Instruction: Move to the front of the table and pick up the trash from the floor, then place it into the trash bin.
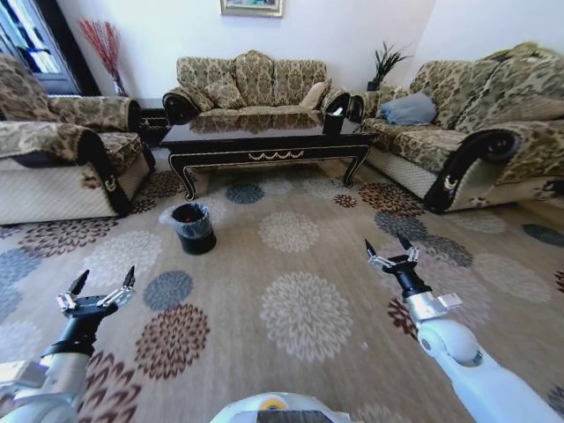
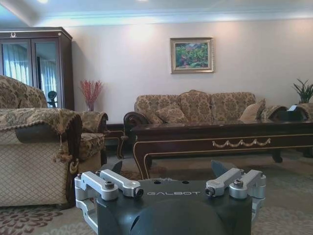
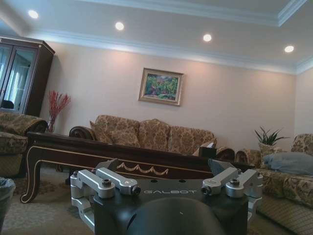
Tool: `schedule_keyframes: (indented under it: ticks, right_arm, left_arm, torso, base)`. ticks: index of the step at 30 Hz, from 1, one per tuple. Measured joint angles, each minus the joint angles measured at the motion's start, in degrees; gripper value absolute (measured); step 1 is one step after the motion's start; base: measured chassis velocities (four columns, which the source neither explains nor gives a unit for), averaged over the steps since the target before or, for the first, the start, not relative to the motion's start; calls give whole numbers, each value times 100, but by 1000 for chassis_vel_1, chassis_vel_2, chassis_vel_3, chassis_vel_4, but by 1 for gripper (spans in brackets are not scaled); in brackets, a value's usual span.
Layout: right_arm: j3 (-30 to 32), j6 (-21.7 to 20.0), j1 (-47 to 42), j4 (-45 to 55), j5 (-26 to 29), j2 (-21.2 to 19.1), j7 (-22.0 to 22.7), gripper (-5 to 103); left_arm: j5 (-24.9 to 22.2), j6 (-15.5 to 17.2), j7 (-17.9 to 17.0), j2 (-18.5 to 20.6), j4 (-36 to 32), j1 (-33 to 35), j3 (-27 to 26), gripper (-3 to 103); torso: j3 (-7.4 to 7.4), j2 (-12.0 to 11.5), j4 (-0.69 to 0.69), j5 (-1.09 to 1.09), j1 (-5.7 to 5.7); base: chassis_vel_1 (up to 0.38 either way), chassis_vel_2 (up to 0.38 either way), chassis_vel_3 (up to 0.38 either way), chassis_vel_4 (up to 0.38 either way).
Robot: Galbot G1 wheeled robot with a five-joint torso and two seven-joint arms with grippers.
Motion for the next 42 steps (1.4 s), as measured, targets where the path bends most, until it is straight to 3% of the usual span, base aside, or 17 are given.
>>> schedule_keyframes:
  ticks: [8,42]
  right_arm:
    - [-16,146,47,-64,-37,24,-84,100]
    - [-47,200,158,-271,-76,80,-195,100]
  left_arm:
    - [44,-2,-8,-24,1,-8,47,100]
    - [132,-6,-37,-20,133,-159,204,100]
  torso:
    - [-3,1,-1,-4,-2]
    - [1,0,1,-5,2]
  base:
    - [173,-318,-175,334]
    - [32,-24,-34,28]
